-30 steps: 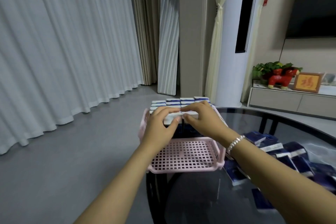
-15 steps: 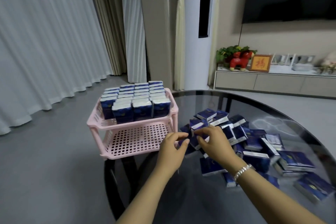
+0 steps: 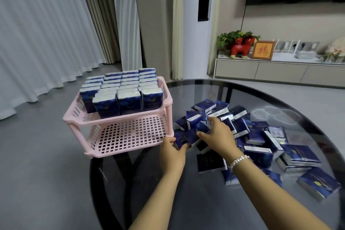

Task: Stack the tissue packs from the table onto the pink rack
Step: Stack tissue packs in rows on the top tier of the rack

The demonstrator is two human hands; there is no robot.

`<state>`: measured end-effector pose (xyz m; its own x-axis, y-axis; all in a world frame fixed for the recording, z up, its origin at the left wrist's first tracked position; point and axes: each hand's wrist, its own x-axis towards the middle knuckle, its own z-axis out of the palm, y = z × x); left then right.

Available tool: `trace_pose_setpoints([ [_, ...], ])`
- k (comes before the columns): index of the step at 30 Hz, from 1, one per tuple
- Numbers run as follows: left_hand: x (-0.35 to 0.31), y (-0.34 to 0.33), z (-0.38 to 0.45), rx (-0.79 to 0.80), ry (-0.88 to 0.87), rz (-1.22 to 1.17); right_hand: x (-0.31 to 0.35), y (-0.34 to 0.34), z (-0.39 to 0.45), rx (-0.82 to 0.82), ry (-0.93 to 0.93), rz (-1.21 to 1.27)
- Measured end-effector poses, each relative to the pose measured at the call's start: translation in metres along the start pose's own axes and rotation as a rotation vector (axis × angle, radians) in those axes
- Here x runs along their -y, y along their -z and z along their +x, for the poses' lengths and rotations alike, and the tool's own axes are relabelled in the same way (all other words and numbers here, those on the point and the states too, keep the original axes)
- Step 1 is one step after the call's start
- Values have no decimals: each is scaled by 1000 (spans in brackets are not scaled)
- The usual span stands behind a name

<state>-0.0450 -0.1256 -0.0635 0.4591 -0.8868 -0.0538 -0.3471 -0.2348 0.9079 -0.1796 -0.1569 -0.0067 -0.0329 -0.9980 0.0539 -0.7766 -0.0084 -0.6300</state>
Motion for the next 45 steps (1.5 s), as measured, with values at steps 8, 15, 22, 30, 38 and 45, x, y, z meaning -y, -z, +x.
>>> trace_pose_setpoints([
  [8,-2,-4,-2,-44,47,56,-7,9,-9,-105,28,354],
  [15,-11,1,-7,27,158,152,-22,13,-35,-203,22,479],
  [22,-10,24,-24,72,105,-124,-24,23,-58,-133,54,575],
  [30,-11,69,-48,149,28,-522,-13,19,-80,22,152,708],
  [38,-11,66,-63,270,267,-747,0,3,-97,179,162,746],
  [45,-12,55,-64,383,277,-842,4,-2,-97,150,115,700],
])
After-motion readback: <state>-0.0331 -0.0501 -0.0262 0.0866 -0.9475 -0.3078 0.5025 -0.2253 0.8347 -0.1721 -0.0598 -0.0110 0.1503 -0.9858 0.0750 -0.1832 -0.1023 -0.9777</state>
